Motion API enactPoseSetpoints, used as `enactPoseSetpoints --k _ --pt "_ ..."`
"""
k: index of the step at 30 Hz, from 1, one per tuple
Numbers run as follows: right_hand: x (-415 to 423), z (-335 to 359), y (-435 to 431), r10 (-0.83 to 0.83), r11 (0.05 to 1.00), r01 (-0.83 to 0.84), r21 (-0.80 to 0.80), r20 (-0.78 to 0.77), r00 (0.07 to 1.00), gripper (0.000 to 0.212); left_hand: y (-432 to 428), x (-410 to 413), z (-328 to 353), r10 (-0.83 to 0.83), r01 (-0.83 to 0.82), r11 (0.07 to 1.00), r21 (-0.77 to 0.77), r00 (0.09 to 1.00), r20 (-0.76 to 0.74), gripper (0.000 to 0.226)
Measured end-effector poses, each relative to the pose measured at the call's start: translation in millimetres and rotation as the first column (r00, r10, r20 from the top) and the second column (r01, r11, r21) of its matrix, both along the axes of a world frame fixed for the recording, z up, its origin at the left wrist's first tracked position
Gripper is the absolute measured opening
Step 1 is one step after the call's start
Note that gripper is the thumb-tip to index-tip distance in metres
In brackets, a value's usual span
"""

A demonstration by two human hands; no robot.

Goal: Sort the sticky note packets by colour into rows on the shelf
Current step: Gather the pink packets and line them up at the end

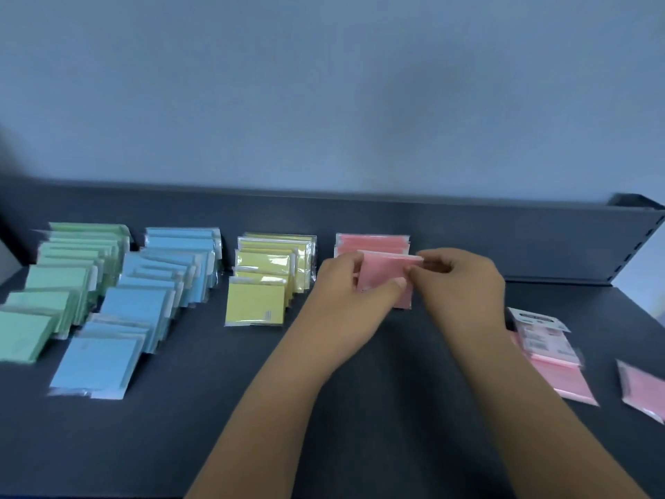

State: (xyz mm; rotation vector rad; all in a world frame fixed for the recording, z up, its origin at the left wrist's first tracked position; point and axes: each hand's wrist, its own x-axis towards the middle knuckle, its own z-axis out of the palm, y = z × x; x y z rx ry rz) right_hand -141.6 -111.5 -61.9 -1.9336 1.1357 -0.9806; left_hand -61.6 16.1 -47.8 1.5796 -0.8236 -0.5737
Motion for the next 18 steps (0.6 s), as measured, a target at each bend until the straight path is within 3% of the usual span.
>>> enactPoseSetpoints --k 2,8,18 --pt "7.3 1.9 -2.9 0.014 1.0 -0.015 -0.016 -0.072 0.997 0.014 -2.1 7.3 0.0 0.022 -0.021 0.999 0.044 1.0 -0.017 0.018" --pt "21.7 -2.1 -11.0 0.04 0.997 -0.03 0.069 -0.155 0.987 0.014 -13.7 29.0 5.4 -0.042 0.002 0.968 0.25 0.987 0.153 0.02" --pt "23.3 -10.2 -18.9 0.037 0.994 -0.025 0.109 -0.11 0.993 0.019 -29.3 37.2 -13.6 0.027 -0.058 0.965 0.257 0.992 0.121 0.022"
